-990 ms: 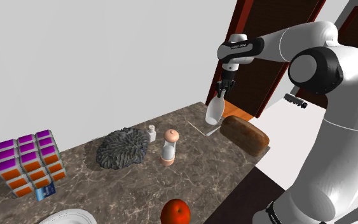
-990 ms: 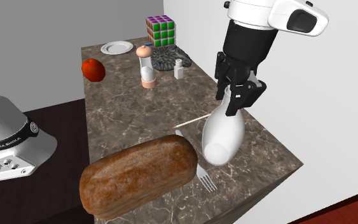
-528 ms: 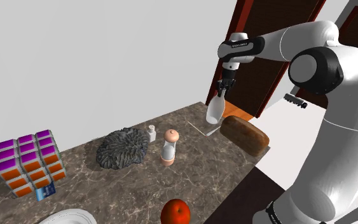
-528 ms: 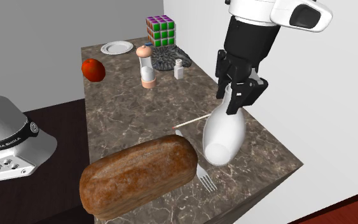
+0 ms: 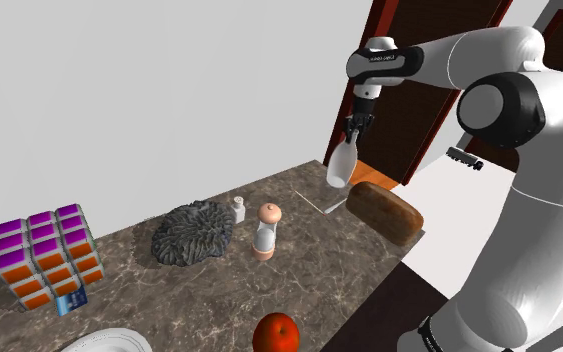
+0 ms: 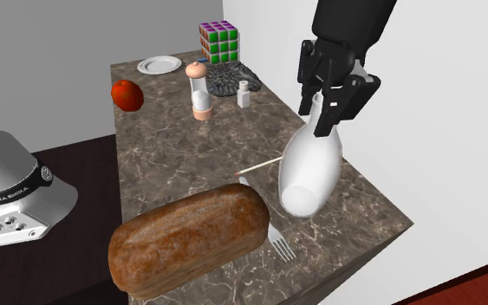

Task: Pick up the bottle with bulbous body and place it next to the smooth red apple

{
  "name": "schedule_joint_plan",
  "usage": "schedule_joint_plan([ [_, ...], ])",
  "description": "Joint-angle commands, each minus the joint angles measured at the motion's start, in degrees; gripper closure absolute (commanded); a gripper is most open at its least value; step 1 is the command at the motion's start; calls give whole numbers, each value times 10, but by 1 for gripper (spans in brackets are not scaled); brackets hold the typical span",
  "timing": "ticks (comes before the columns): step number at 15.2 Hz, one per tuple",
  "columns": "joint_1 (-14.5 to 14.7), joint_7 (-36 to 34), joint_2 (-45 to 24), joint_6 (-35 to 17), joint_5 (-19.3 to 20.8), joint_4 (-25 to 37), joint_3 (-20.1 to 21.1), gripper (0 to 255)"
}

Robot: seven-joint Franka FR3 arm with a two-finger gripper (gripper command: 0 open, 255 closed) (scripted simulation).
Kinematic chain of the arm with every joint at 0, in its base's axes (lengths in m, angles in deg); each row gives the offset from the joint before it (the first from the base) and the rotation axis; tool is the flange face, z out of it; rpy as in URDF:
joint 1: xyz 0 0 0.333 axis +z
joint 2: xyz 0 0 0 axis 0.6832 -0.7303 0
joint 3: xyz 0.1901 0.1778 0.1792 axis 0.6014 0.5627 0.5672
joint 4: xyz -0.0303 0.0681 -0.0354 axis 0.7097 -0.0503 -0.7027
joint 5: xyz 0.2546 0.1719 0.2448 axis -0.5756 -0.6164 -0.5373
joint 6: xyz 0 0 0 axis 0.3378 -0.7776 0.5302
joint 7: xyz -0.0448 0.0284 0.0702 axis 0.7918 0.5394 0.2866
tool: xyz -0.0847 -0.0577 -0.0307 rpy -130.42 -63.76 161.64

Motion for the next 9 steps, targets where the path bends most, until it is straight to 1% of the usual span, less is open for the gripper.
schedule_joint_plan([
  [1, 0, 0, 2, 16, 1, 14, 0, 255],
  [9, -3, 2, 1, 78, 1, 76, -2, 255],
])
